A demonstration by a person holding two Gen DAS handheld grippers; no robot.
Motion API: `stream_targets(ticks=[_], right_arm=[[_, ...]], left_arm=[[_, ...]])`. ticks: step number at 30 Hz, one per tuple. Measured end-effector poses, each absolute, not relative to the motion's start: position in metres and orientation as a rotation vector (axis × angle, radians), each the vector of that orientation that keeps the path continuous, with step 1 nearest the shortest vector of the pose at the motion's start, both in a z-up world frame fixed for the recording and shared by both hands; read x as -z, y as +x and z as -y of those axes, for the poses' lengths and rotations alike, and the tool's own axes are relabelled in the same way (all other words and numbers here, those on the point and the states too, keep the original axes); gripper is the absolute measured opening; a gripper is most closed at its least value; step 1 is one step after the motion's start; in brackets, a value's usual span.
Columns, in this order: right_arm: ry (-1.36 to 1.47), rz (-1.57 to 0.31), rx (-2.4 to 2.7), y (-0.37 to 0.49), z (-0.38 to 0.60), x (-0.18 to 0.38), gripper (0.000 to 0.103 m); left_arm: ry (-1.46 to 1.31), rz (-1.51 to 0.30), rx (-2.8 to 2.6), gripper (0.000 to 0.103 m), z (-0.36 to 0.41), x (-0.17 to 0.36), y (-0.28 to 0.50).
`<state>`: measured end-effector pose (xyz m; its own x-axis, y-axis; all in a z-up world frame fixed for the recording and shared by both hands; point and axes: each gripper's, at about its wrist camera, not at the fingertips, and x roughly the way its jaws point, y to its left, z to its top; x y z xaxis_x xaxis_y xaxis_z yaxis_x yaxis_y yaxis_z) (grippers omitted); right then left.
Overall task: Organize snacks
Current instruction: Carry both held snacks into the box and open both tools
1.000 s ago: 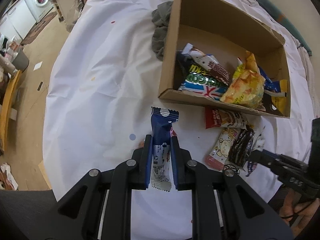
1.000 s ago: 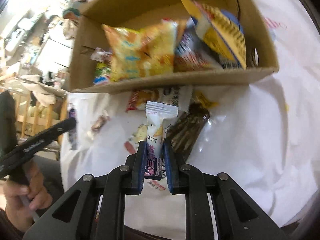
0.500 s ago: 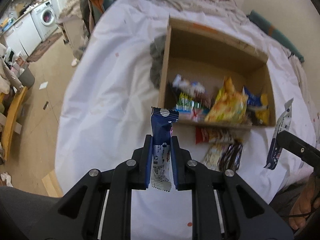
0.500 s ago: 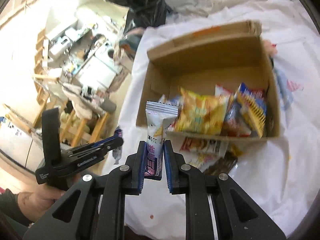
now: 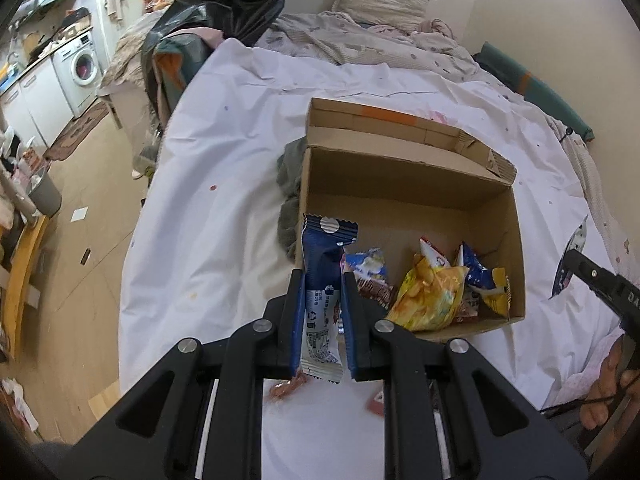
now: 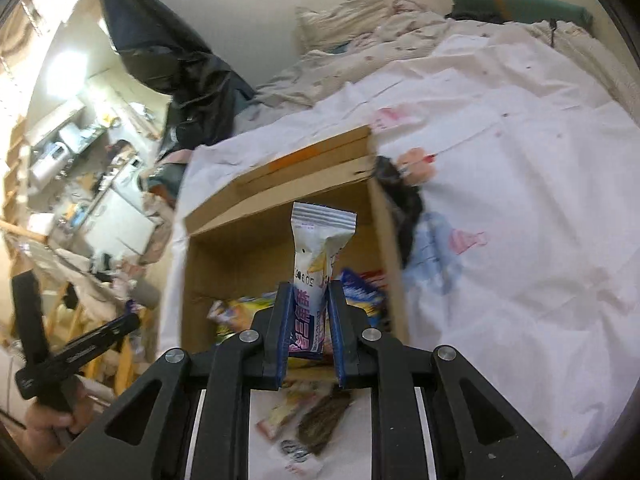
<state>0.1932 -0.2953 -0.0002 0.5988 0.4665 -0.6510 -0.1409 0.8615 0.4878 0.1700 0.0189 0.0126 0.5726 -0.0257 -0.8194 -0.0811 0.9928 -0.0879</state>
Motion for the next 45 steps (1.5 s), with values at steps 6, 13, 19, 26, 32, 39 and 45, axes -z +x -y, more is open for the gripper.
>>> stream_targets(ticks=[6, 13, 19, 26, 32, 39, 45], right_arm=[[0.395, -0.981, -0.432, 0.213, 0.286, 0.025, 0.018], [0.099, -1.109, -0.394, 0.228, 0.231, 0.059, 0.018], [0.155, -1.181, -0.367, 0.254, 0.234, 0.085, 0.018], [0.162, -1.208, -0.370, 0.248, 0.232, 0.085, 0.018], [0.148, -1.188, -0.374, 0.248, 0.233, 0.079, 0.019], [0.182, -1.159, -0.363, 0.248, 0.240, 0.070, 0.022], [0.218, -1.107, -0.374, 0.246, 0.243, 0.060, 0.066]], left_arm=[[-0.089, -0.979, 0.003, 0.014, -0.007, -0.002, 0.192], [-0.080, -1.023, 0.024, 0.014, -0.001, 0.023, 0.213], [-0.084, -1.027, 0.044, 0.014, -0.003, 0.038, 0.220], [-0.126, -1.058, 0.073, 0.016, -0.003, 0.046, 0.228], [-0.142, -1.064, 0.074, 0.016, -0.003, 0.047, 0.231], [-0.152, -1.081, 0.078, 0.053, -0.001, 0.050, 0.228], [-0.160, -1.040, 0.073, 0.083, 0.000, 0.039, 0.221]])
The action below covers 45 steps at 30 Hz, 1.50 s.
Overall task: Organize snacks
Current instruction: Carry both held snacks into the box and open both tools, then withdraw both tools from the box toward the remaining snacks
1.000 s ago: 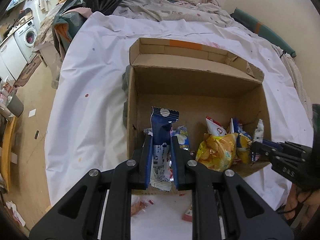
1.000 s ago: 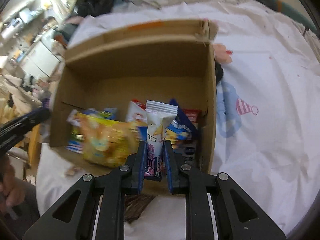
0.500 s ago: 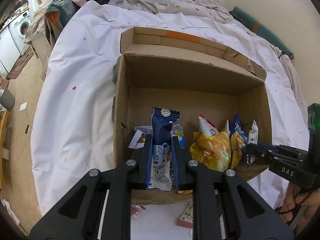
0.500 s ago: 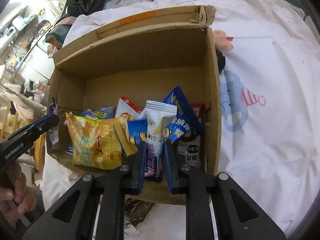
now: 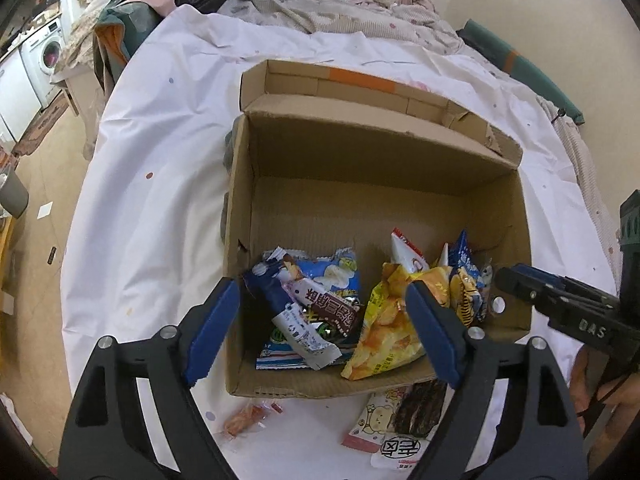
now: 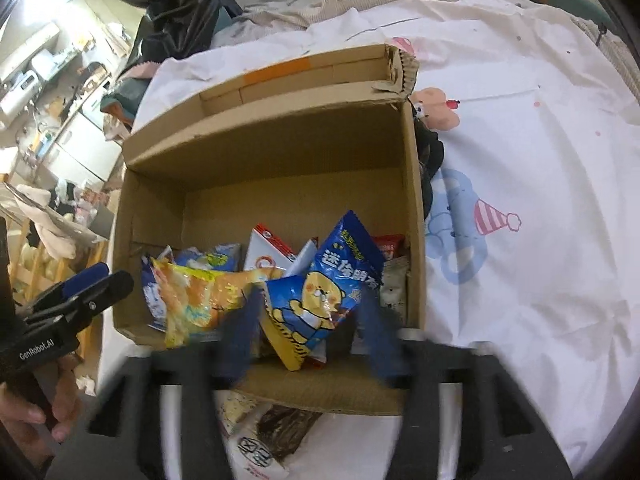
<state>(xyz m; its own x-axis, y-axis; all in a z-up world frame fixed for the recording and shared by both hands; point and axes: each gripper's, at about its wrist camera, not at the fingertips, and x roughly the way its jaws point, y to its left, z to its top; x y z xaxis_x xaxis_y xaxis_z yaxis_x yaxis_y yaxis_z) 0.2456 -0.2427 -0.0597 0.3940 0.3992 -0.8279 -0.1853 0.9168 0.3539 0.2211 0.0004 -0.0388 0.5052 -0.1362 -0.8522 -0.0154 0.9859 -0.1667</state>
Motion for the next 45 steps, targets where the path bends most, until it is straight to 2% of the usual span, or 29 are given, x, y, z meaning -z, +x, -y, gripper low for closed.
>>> stream_targets(ticks=[12, 23, 45], right_arm=[[0.246, -1.078, -0.378, 0.237, 0.246, 0.052, 0.066], [0.290, -1.069, -0.355, 0.213, 0.258, 0.046, 0.066], [0.439, -1.126, -0.366, 0.153, 0.278, 0.060, 0.066]], left_arm=[[-0.193, -1.013, 0.039, 0.083, -0.014, 0.032, 0.210], [-0.114, -0.959, 0.015, 0.083, -0.015, 0.019, 0.188], [-0.169, -1.109, -0.076, 0.083, -0.055, 0.051, 0.148]])
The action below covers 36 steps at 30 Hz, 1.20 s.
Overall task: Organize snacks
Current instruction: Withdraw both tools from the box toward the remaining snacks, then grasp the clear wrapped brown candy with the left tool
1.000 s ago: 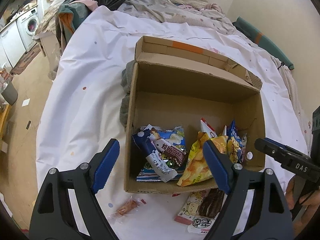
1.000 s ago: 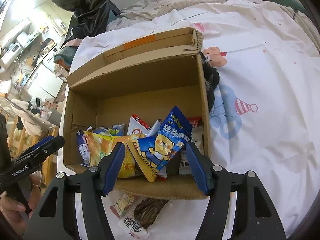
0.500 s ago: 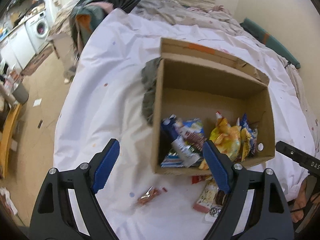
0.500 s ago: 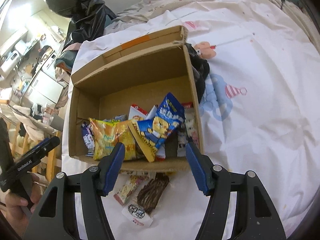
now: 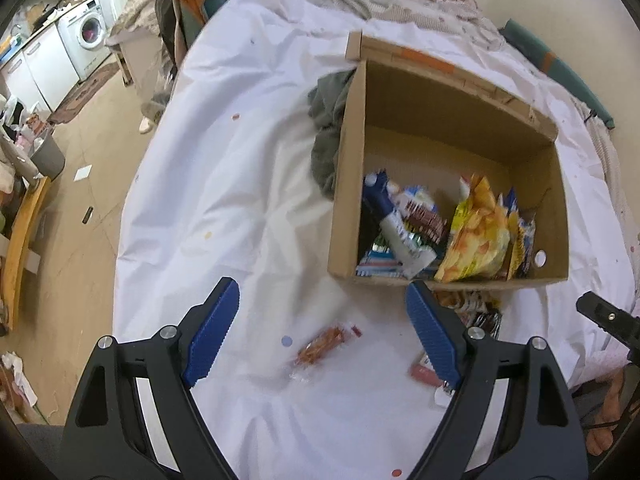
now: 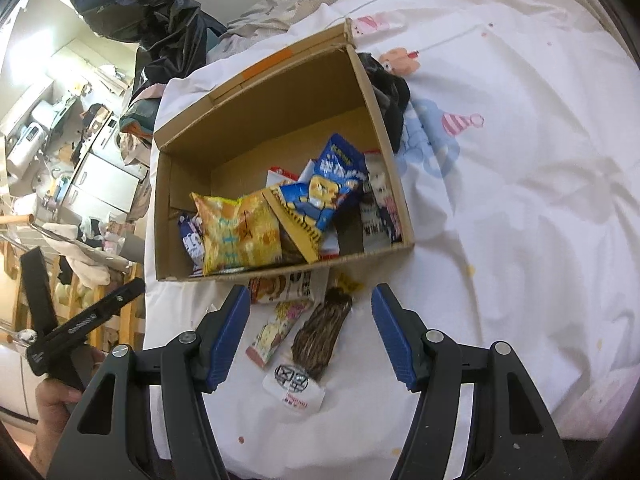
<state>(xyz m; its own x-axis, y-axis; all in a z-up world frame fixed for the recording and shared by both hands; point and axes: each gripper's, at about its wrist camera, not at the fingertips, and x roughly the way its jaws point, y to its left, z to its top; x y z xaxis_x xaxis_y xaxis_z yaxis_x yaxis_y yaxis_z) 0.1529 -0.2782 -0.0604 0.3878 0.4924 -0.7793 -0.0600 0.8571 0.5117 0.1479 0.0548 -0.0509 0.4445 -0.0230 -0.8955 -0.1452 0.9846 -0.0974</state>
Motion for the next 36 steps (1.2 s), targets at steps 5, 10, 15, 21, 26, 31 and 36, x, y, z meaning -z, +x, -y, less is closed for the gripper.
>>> stream_targets(ticks=[5, 10, 15, 21, 26, 31, 36], right_arm=[[0.470, -1.152, -0.356, 0.144, 0.279, 0.067, 0.066], [0.507, -1.192, -0.351, 0.141, 0.278, 0.076, 0.066], [0.529, -1.208, -0.361, 0.143, 0.275, 0.079, 0.066], [0.516, -1.216, -0.370, 0.143, 0.273, 0.080, 0.066], [0.536, -1.229, -0.354, 0.143, 0.282, 0.085, 0.066], [0.580, -1.277, -0.357, 0.144, 0.285, 0.097, 0.066], [0.660, -1.381, -0.349, 0.148, 0.280, 0.127, 0.066]], left_arm=[[-0.198, -1.127, -0.106, 0.083, -0.062, 0.061, 0.146], [-0.226, -1.130, -0.139, 0.083, -0.073, 0.065, 0.145], [-0.207, -1.199, -0.113, 0.074, -0.065, 0.085, 0.151], [-0.029, -1.373, -0.024, 0.062, -0.029, 0.135, 0.159], [0.076, -1.438, -0.023, 0.015, -0.016, 0.160, 0.164], [0.023, -1.412, 0.021, 0.012, -0.007, 0.138, 0.154], [-0.073, -1.345, 0.068, 0.012, -0.007, 0.106, 0.134]])
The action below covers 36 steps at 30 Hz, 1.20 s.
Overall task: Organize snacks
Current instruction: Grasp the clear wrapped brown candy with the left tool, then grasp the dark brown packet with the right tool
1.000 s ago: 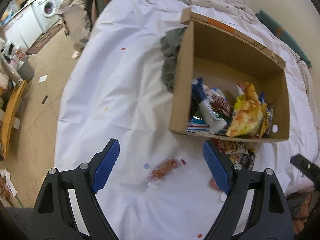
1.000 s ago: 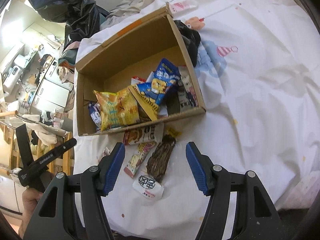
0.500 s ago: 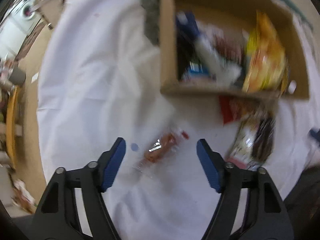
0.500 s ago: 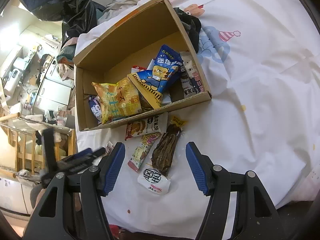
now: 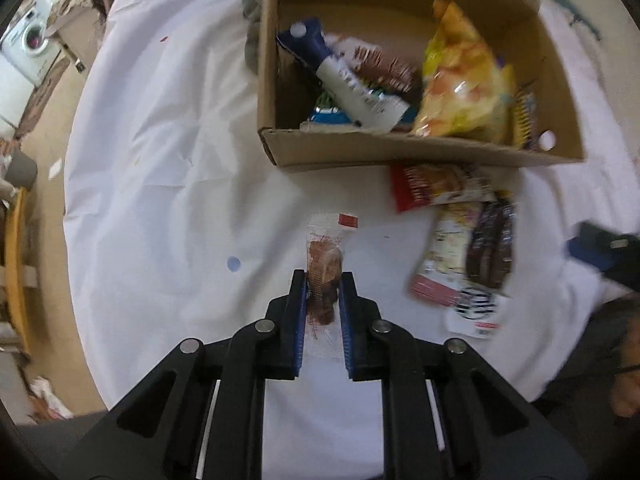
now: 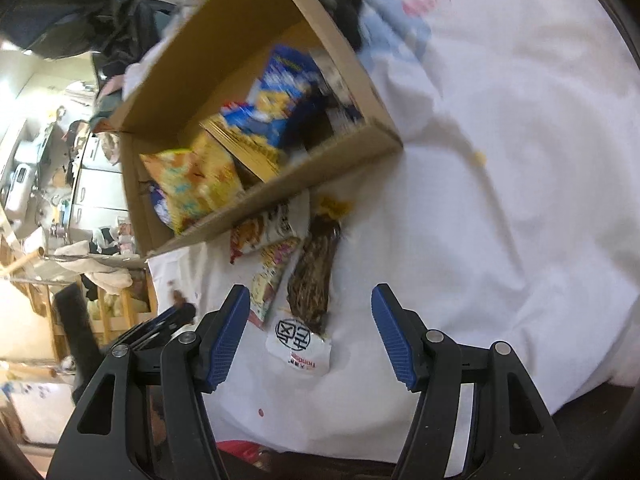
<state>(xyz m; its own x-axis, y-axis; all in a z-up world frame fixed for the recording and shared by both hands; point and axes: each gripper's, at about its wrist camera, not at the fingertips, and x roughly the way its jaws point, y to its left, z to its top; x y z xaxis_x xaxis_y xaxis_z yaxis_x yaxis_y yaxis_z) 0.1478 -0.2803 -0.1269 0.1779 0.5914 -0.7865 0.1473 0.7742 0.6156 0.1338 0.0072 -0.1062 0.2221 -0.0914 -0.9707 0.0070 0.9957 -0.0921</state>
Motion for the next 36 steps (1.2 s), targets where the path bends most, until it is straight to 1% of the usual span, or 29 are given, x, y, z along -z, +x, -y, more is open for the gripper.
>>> stream_targets(ticks=[4, 9, 13, 19, 20, 21, 22, 23, 24, 25, 27, 29, 33, 36], right_arm=[[0.652, -1.461, -0.328, 0.152, 0.264, 0.152, 0.066], [0.648, -1.511, -0.351, 0.156, 0.243, 0.175, 0.066], [0.658, -1.503, -0.347, 0.161, 0.240, 0.181, 0.066], [0.516, -1.478, -0.350, 0.160, 0.221, 0.180, 0.066], [0.492, -1.469, -0.343, 0.159, 0.218, 0.180, 0.062], [0.460, -1.458, -0.332, 0.158, 0.216, 0.179, 0.052], [0.424, -1.449, -0.323, 0.156, 0.214, 0.177, 0.047], [0.404, -1.441, -0.320, 0.154, 0.214, 0.175, 0.030], [0.438, -1.440, -0.334, 0.151, 0.218, 0.173, 0.025], [0.458, -1.440, -0.346, 0.150, 0.220, 0.171, 0.023], [0.464, -1.423, -0.364, 0.146, 0.224, 0.164, 0.017], [0.468, -1.409, -0.374, 0.140, 0.230, 0.153, 0.014], [0.284, -1.371, -0.367, 0.125, 0.232, 0.123, 0.013], [0.084, -1.335, -0.342, 0.116, 0.231, 0.107, 0.013]], left_arm=[[-0.149, -1.306, 0.061, 0.012, -0.011, 0.093, 0.124], [-0.169, -1.263, 0.084, 0.013, -0.015, 0.081, 0.123], [-0.168, -1.234, 0.090, 0.013, -0.015, 0.074, 0.121], [-0.192, -1.227, 0.098, 0.013, -0.015, 0.070, 0.121], [-0.192, -1.226, 0.100, 0.013, -0.014, 0.069, 0.121], [-0.190, -1.224, 0.100, 0.013, -0.013, 0.069, 0.121], [-0.185, -1.220, 0.098, 0.013, -0.012, 0.069, 0.121], [-0.178, -1.219, 0.097, 0.013, -0.011, 0.069, 0.121], [-0.173, -1.217, 0.095, 0.013, -0.010, 0.070, 0.120], [-0.168, -1.215, 0.093, 0.013, -0.009, 0.070, 0.121], [-0.165, -1.213, 0.090, 0.013, -0.009, 0.070, 0.120], [-0.170, -1.212, 0.085, 0.013, -0.011, 0.070, 0.120], [-0.188, -1.217, 0.086, 0.013, -0.012, 0.070, 0.120], [-0.186, -1.217, 0.097, 0.013, -0.009, 0.069, 0.121]])
